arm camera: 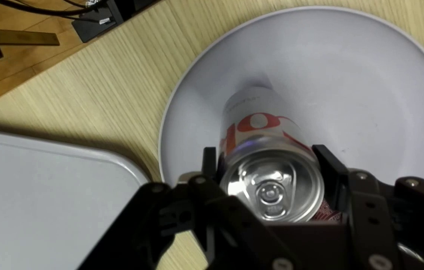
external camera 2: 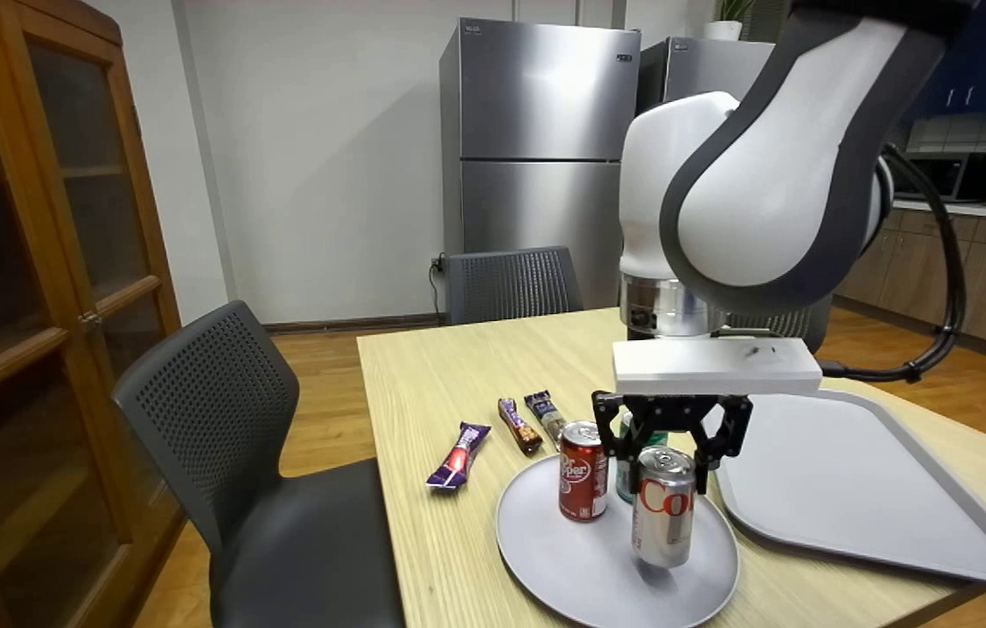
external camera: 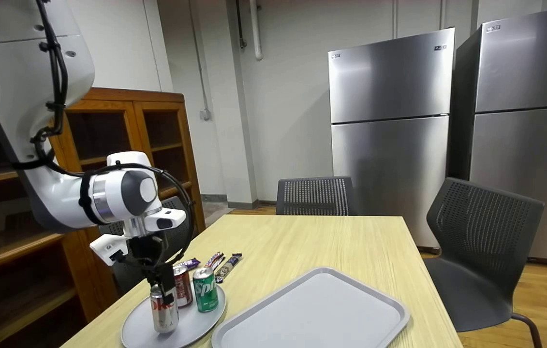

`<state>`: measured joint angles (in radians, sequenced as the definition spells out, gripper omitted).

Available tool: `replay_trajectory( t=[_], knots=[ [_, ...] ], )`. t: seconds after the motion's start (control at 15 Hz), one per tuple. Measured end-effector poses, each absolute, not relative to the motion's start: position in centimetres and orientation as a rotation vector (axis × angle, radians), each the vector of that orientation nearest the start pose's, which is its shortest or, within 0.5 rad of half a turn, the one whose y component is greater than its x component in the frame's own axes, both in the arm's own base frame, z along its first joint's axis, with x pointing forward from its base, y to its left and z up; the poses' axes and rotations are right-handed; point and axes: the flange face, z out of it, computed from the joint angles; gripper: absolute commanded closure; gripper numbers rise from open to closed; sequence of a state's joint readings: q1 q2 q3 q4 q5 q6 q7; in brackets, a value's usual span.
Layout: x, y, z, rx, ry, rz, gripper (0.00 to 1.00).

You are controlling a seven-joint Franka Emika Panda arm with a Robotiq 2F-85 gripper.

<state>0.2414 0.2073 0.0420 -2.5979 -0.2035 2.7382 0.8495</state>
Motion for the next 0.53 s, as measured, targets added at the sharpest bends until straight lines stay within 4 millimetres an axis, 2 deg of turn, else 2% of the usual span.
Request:
replay_trajectory(
  t=[0.4,0.47,0.53],
  knots=[
    [41.9,13.1,16.7,-3.18,0.631,0.044,0.59],
    [42.0,13.1,16.6,-3.181,0.632,0.045,0.12],
    [42.1,13.0,16.4,-3.182,0.635,0.046,0.1]
  ],
)
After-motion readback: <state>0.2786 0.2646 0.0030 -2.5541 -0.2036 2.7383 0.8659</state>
